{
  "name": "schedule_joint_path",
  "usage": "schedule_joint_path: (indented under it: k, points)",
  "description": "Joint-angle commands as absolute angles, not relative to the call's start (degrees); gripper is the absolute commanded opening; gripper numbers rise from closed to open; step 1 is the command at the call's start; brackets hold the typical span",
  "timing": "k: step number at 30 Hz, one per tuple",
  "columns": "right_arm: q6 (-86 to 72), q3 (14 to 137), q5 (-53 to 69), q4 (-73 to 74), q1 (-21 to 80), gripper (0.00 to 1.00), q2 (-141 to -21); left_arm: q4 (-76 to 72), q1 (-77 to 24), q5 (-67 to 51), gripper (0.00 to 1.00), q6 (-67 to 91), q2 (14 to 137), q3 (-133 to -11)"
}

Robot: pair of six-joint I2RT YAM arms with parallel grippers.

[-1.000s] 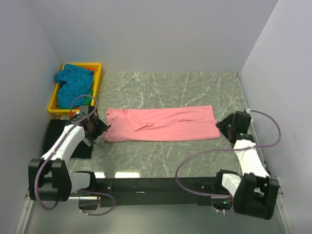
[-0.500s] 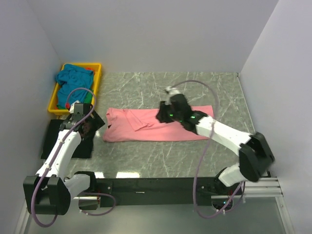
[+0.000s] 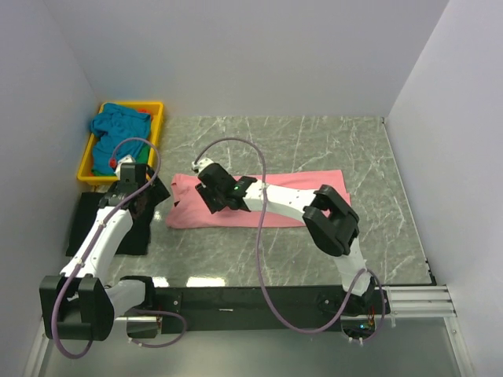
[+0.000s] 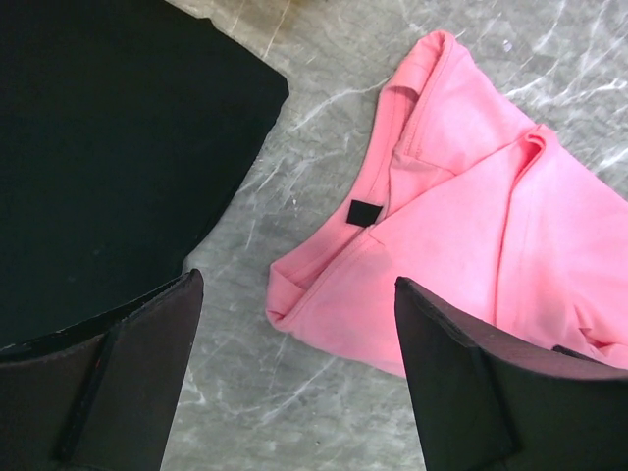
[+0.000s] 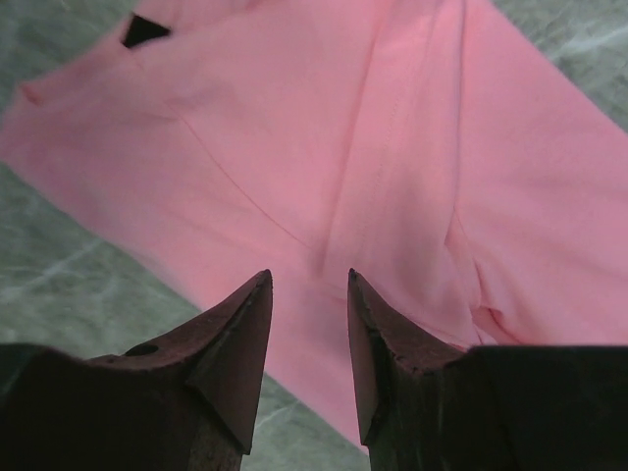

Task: Fold and stack the t-shirts
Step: Fold the tshirt

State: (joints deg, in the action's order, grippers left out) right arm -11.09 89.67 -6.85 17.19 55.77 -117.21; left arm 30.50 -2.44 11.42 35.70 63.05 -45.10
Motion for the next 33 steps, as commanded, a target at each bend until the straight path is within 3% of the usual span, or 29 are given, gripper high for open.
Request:
schedule_joint_path:
  k: [1, 15, 26, 29, 30, 32, 33]
  points:
    - [-7.4, 93.3, -11.2, 21.4, 56.3, 0.44, -118.9, 28.2, -2.3, 10.9, 0.84, 34.5, 64.1, -45.4]
    - [-5.2, 93.9, -14.9, 22.0, 57.4, 0.43, -123.9, 28.5, -2.3, 11.7, 0.84, 34.7, 64.0, -45.5]
    - [-3.4, 94.6, -17.8, 21.9, 56.3, 0.31, -122.9, 28.5, -2.3, 11.6, 0.84, 34.6, 64.4, -45.5]
    - [-3.0, 94.7, -18.1, 21.5, 55.6, 0.22, -122.9, 28.4, -2.3, 11.6, 0.84, 34.5, 64.4, -45.5]
    - [-2.9, 94.7, -18.1, 21.5, 55.3, 0.1, -123.0, 28.4, -2.3, 11.6, 0.84, 34.5, 64.5, -45.5]
    - [-2.9, 95.0, -18.0, 21.4, 54.8, 0.0, -123.0, 28.4, -2.3, 11.6, 0.84, 34.5, 64.5, -45.5]
    - [-3.0, 95.0, -17.9, 21.4, 54.7, 0.0, -123.0, 28.5, -2.3, 11.6, 0.84, 34.5, 64.6, -45.4]
